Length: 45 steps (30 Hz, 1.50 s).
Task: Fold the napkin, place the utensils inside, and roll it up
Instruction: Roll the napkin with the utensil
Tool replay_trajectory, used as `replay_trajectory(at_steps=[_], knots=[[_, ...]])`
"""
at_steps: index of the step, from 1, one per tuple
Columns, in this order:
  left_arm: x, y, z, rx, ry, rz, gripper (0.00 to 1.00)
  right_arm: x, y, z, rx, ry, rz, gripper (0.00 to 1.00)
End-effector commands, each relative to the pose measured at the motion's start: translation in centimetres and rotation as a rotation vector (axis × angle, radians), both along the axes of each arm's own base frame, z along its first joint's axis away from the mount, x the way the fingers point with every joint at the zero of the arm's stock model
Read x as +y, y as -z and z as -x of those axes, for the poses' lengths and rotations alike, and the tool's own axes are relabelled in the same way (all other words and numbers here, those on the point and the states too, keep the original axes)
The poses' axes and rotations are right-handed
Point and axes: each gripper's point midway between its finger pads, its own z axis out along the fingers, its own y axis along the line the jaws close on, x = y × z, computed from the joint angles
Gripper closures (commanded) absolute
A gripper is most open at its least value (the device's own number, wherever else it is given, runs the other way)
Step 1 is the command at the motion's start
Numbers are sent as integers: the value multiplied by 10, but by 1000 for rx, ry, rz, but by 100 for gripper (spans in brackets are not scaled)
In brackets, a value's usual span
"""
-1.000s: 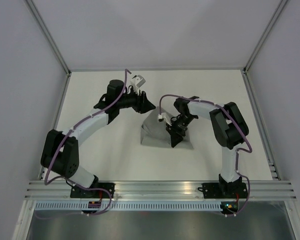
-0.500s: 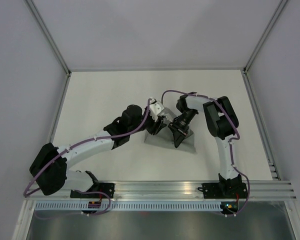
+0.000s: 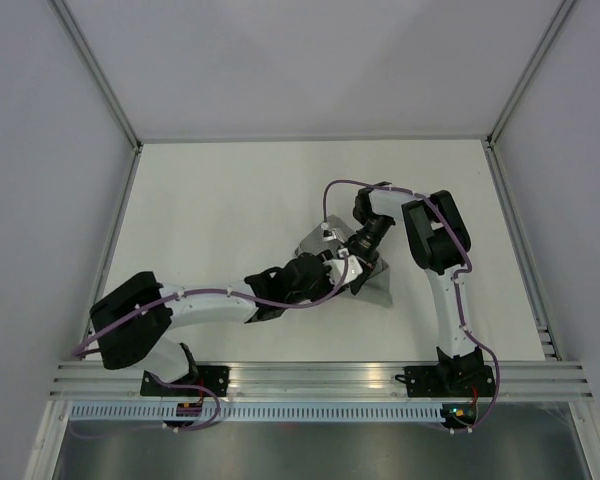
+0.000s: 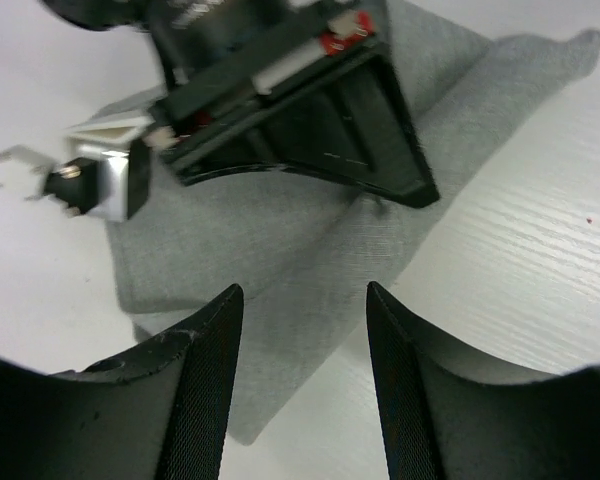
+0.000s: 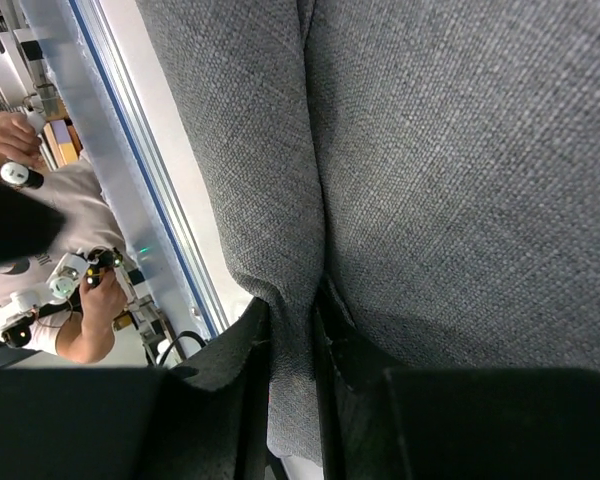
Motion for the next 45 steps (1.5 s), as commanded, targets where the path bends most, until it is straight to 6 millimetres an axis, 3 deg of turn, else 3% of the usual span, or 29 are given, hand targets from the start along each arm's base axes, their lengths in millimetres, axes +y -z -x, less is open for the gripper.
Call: replay_trajectory(at_steps=[1, 6, 12, 19, 29, 31, 36, 45], knots=[[-20, 5, -2, -113, 37, -106, 42, -35, 60, -37, -209, -123, 140, 91], [-35, 27, 3, -111, 97, -169, 42, -36, 60, -36, -202, -123, 143, 91], [-47, 32, 0, -132, 130, -180, 40, -35, 61, -35, -204, -123, 142, 91], [-61, 55, 5, -72, 176, -193, 39, -34, 60, -35, -194, -113, 144, 91], [-51, 91, 14, 94, 156, -225, 41, -34, 59, -27, -170, -99, 138, 89], [-50, 96, 17, 136, 161, -229, 46, -34, 59, -26, -164, -93, 137, 89], [-36, 112, 19, 251, 128, -233, 70, -32, 55, -26, -160, -76, 128, 84], [-25, 136, 34, 429, 127, -230, 89, -28, 42, -25, -115, -24, 67, 69]])
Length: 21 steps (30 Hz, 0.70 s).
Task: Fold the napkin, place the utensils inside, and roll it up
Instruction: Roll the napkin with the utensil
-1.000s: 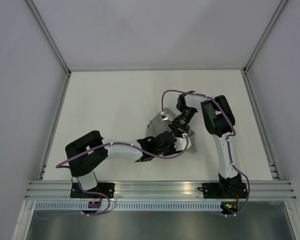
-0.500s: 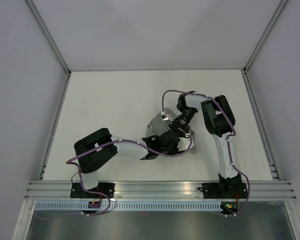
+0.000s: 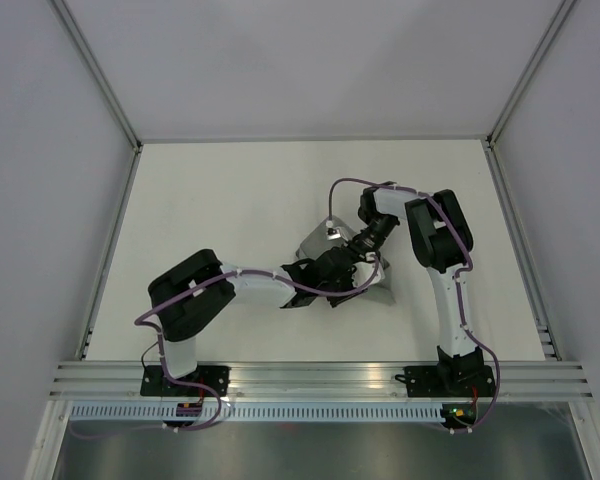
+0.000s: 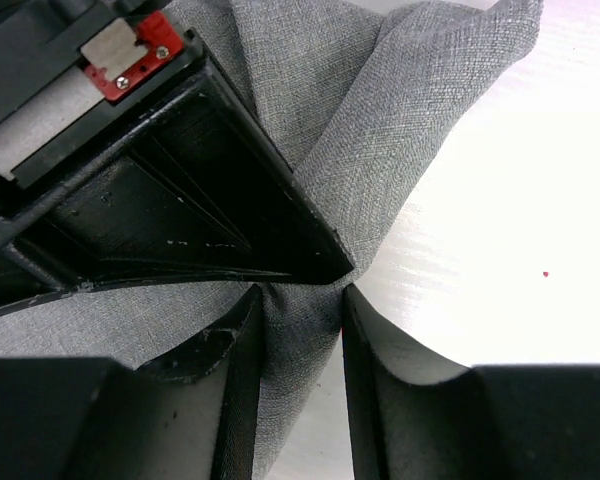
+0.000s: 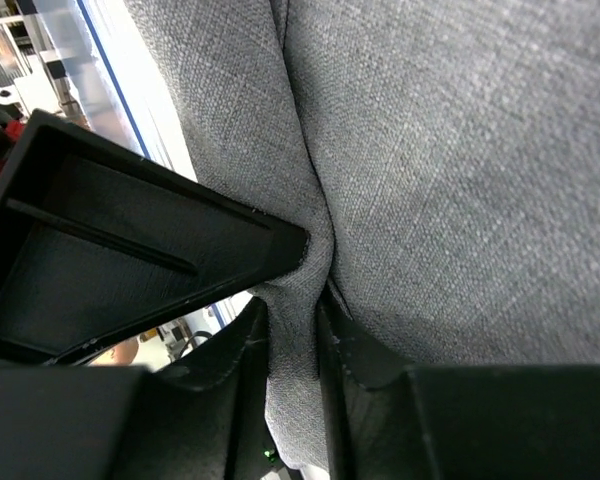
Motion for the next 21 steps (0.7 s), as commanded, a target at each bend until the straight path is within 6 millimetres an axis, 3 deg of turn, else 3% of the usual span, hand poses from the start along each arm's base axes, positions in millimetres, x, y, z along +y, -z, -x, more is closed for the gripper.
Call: replay_trajectory(at_steps=[1, 6, 13, 19, 21], knots=[[34, 54, 25, 228, -62, -127, 90, -22, 39, -24, -151, -68, 43, 68], [39, 63, 29, 287, -65, -138, 95, -13, 9, -30, -121, 4, -77, 60], [45, 67, 35, 417, -54, -115, 98, -11, -38, -58, -209, 114, -238, 52], [53, 69, 34, 529, -58, -93, 98, -23, -72, -85, -380, 203, -320, 52], [52, 68, 36, 571, -47, -79, 98, -30, -72, -94, -449, 228, -319, 51]])
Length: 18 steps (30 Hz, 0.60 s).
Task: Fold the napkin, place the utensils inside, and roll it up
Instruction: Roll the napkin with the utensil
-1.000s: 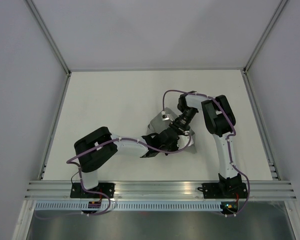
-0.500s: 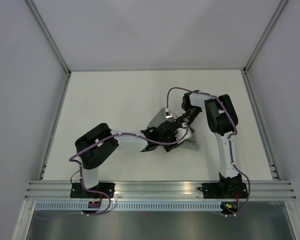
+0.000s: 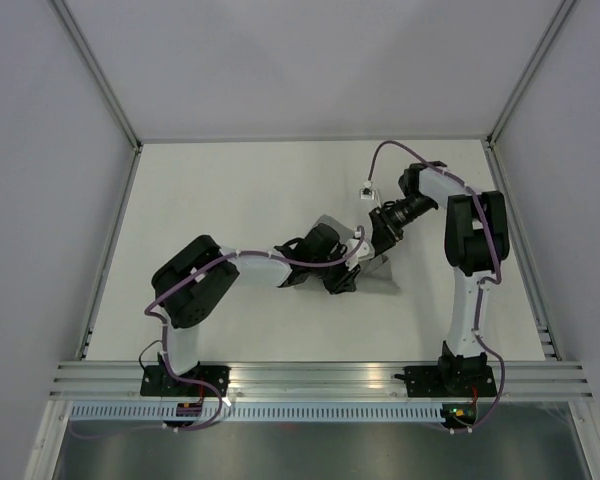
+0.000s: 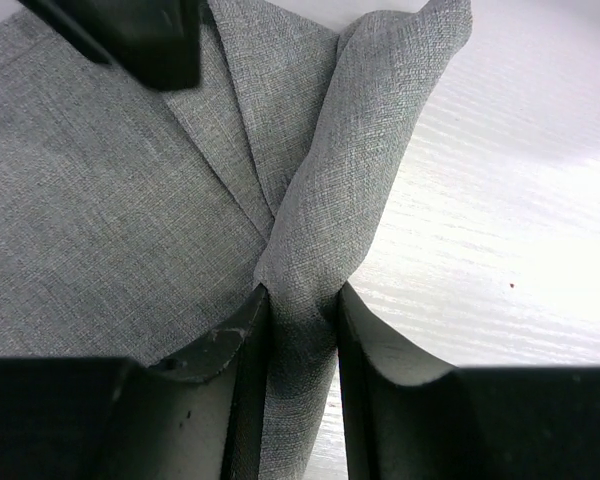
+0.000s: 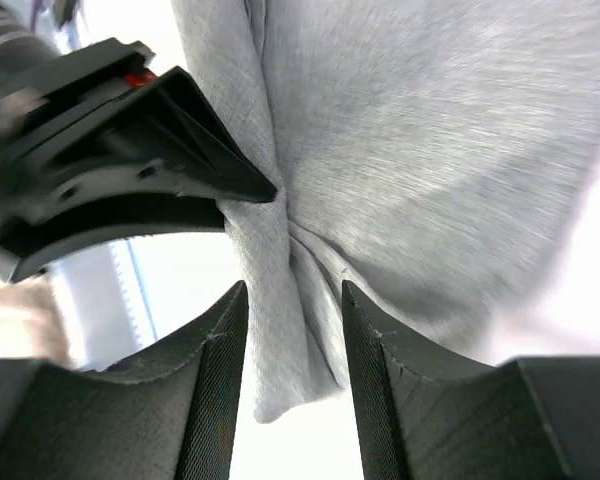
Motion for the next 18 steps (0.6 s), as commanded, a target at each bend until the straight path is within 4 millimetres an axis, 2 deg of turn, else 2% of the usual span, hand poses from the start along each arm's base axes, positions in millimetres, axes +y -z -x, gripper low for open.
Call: replay_trajectory(at_steps=[1, 2, 3, 4, 5, 6, 7, 8, 9, 11, 12, 13, 15, 16, 17, 18], knots=[[61, 71, 49, 339, -16, -241, 98, 2, -39, -25, -242, 46, -91, 52], [59, 69, 47, 359, -12, -230, 98, -3, -38, -36, -323, 56, -70, 51], [60, 68, 53, 407, 4, -223, 98, -6, -32, -30, -337, 65, -48, 51], [63, 68, 50, 436, -5, -214, 98, -9, -45, -33, -419, 74, -35, 50], [61, 69, 49, 462, -1, -206, 98, -10, -47, -46, -508, 97, -24, 49], [60, 67, 53, 503, 16, -188, 98, -16, -35, -36, -516, 101, 16, 48], [63, 67, 50, 528, 4, -186, 98, -17, -48, -36, -596, 108, 23, 47], [61, 68, 49, 549, 8, -178, 98, -19, -50, -43, -677, 109, 33, 47], [60, 66, 52, 580, 22, -163, 98, -23, -37, -31, -681, 103, 67, 46], [60, 70, 50, 617, 14, -165, 98, -22, -48, -32, -835, 77, 91, 45], [59, 68, 51, 639, 25, -154, 98, -27, -29, -17, -833, 58, 139, 44], [57, 67, 48, 643, 24, -149, 98, -18, -41, -18, -939, 32, 135, 44], [59, 71, 50, 680, 21, -154, 98, -20, -29, 0, -999, -6, 197, 41], [58, 72, 49, 684, 22, -152, 98, -8, -25, 11, -1029, -55, 190, 40], [58, 72, 48, 689, 21, -150, 98, -4, -25, 11, -1074, -67, 192, 39], [59, 74, 49, 703, 20, -154, 98, -2, -13, 24, -1065, -97, 196, 38]])
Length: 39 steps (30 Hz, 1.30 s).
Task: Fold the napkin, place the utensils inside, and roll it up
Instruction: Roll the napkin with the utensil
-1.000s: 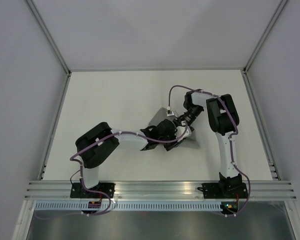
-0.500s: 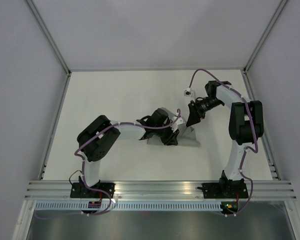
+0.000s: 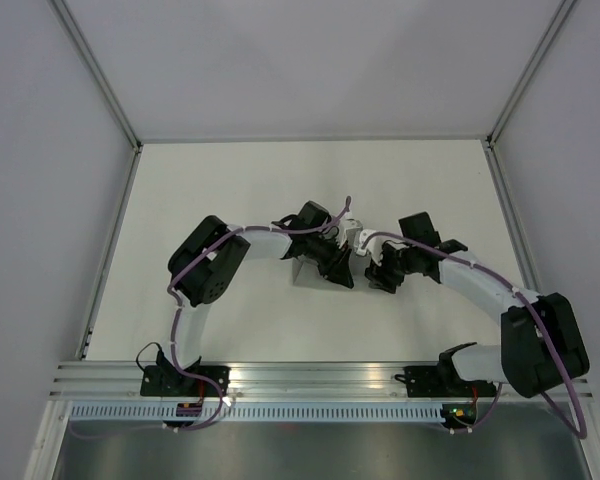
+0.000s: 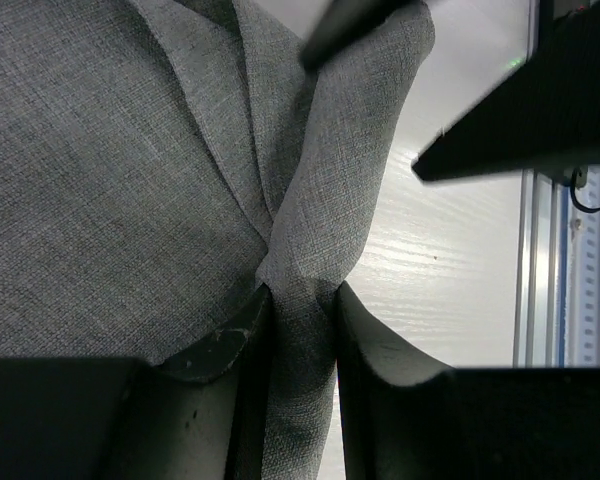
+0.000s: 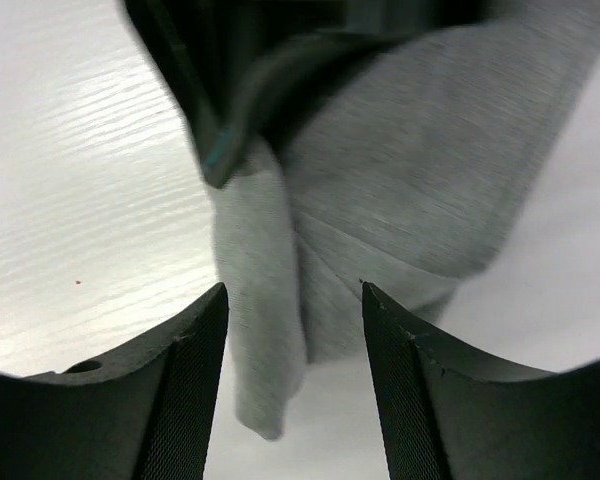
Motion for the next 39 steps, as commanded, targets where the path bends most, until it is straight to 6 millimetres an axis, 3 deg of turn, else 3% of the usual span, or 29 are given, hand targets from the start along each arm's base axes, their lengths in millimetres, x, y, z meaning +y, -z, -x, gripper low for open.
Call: replay_trajectory(at_steps=[1, 7, 16, 19, 21, 23, 24, 26, 28, 34, 39], knots=[[55, 74, 50, 276, -22, -297, 98, 15, -4, -12, -243, -71, 48, 37], [55, 75, 46, 293, -29, -297, 98, 27, 14, 9, -236, -143, 90, 36], [53, 70, 43, 308, -22, -295, 98, 36, 39, 17, -278, -178, 165, 36], [51, 67, 41, 305, -18, -288, 98, 33, 50, 17, -273, -176, 197, 41], [50, 60, 38, 290, -19, -276, 96, 31, 55, 18, -255, -173, 213, 55], [47, 55, 32, 267, -31, -272, 85, 29, 59, 18, -240, -165, 229, 71], [44, 46, 28, 239, -36, -257, 81, 28, 60, 18, -230, -163, 236, 74], [41, 35, 18, 197, -58, -248, 64, 27, 63, 21, -201, -162, 250, 78], [36, 14, 8, 146, -69, -208, 58, 25, 64, 24, -165, -161, 260, 80], [35, -37, -35, -15, -192, -153, 48, 26, 69, 32, -33, -150, 275, 85], [51, -67, -80, -162, -366, -153, 47, 22, 74, 41, 109, -148, 283, 86]])
